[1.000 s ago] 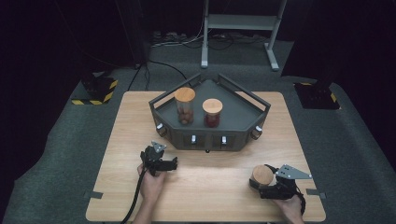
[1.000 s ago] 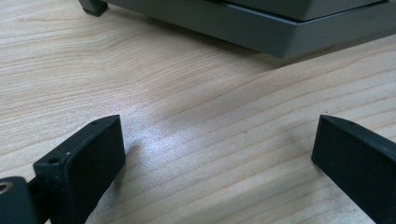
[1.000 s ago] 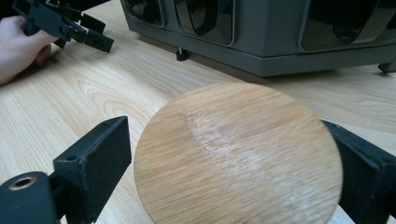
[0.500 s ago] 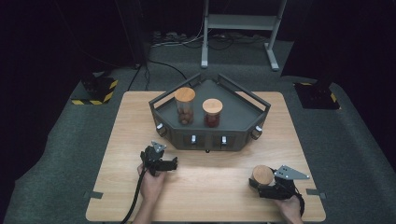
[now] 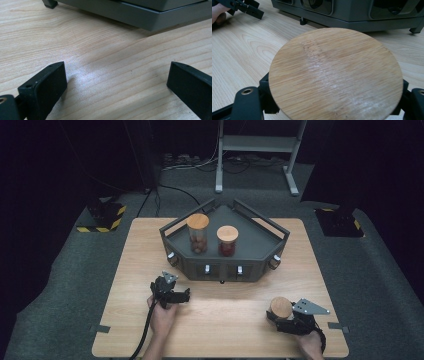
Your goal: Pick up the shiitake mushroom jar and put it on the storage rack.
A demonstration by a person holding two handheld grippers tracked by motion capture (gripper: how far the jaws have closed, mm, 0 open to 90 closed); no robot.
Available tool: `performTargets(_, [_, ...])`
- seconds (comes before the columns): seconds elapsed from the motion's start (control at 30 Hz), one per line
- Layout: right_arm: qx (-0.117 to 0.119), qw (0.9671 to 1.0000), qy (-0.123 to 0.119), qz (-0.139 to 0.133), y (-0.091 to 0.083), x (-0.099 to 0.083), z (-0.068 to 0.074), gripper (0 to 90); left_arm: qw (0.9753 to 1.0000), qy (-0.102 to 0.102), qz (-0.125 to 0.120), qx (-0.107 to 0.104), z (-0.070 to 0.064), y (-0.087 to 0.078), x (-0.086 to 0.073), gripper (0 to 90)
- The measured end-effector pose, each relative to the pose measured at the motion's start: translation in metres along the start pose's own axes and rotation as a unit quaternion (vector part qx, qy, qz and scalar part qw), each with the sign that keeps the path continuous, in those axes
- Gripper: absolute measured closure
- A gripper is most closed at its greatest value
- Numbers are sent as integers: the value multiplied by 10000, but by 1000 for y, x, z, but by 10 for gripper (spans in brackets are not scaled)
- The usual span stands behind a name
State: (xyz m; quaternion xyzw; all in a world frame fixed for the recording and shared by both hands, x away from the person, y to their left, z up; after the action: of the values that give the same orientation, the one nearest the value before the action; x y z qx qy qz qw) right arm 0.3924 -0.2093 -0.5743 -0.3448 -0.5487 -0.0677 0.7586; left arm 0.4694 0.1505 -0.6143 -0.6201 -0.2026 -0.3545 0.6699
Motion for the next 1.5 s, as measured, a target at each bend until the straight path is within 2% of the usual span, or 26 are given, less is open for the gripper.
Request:
performTargets(0.47, [-75,9999,-108,-14,0,0,0,244,10000,-1,0,0,0,0,0,26])
performTargets(0.83, [-107,9999,-65,-8,0,2,-1,245,10000,-1,-1,0,0,0,0,26])
performTargets(1.5, [-36,9999,35,-157,-3,26,0,246,10000,0,0,0,0,0,0,26])
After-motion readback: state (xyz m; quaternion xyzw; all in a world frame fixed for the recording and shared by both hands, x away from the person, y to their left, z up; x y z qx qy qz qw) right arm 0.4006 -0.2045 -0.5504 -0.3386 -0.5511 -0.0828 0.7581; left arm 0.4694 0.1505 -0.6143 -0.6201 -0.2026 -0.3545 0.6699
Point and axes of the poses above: each handheld gripper's, and its own axes: y roughly forward along the jaws, x roughly out of its top, z roughly to its left, the point moved 10 cm from there along y, roughly forward along the jaws, and after that the axes turned 12 degrees about x, right-handed, at the moved point
